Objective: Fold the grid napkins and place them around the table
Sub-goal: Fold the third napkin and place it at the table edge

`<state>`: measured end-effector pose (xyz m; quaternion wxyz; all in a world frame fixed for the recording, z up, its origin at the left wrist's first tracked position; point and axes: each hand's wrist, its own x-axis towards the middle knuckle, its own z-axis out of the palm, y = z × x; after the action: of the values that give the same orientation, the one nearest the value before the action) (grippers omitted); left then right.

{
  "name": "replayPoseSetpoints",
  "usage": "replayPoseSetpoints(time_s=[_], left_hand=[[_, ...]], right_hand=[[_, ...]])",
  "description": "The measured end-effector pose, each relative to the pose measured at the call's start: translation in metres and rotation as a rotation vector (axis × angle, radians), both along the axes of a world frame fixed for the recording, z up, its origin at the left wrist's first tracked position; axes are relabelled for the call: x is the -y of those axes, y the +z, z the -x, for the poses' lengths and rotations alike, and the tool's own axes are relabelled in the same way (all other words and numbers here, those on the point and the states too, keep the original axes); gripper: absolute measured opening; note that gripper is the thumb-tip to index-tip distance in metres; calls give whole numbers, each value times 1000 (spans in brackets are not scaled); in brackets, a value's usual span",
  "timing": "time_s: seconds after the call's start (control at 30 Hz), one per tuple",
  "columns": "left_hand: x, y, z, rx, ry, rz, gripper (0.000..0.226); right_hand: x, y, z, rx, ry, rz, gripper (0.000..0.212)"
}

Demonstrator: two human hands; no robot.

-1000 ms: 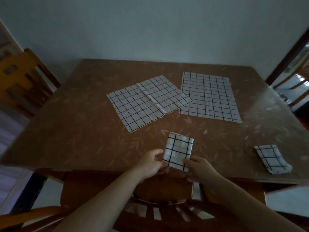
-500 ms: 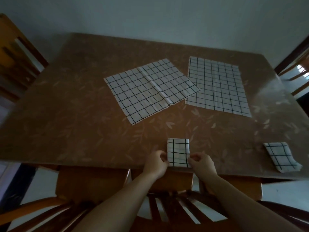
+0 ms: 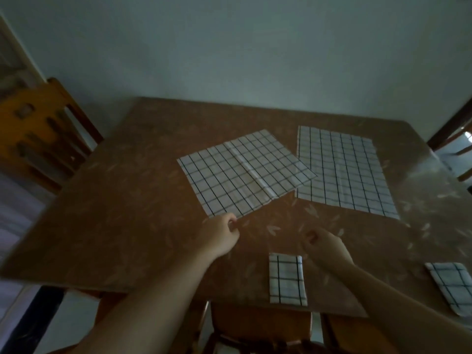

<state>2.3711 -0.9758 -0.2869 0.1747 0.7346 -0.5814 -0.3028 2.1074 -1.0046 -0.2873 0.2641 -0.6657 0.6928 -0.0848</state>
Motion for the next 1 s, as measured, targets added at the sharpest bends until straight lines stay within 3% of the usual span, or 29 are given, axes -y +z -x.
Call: replayPoseSetpoints(time_s=[0.1,0.23,0.33,0.5,0.7,0.83,1.0], left_hand=[[30,10,-30,89,16,28,44],[61,-6,-41,139,-8,29,53],[83,-34,-39,247,-55,64,57],[123,-88,-41,422,-147,62,59],[140,-127,-39,493,24,-157,83],[126,-131,-20,486,119,-59,77],[103,-128,5,453,130,-1,83]], right_hand=[[34,9,-20,-34,128,19,19],[73,-14,-55,-226,351,-4,42],[93,-35,-77,-143,267,-12,62],[130,-74,-97,-180,327,83,81],[170,-111,-104,-217,295,75,98],[166,-117,-112,-149,245,137,86],[154,-116,-109,37,203,225,40]])
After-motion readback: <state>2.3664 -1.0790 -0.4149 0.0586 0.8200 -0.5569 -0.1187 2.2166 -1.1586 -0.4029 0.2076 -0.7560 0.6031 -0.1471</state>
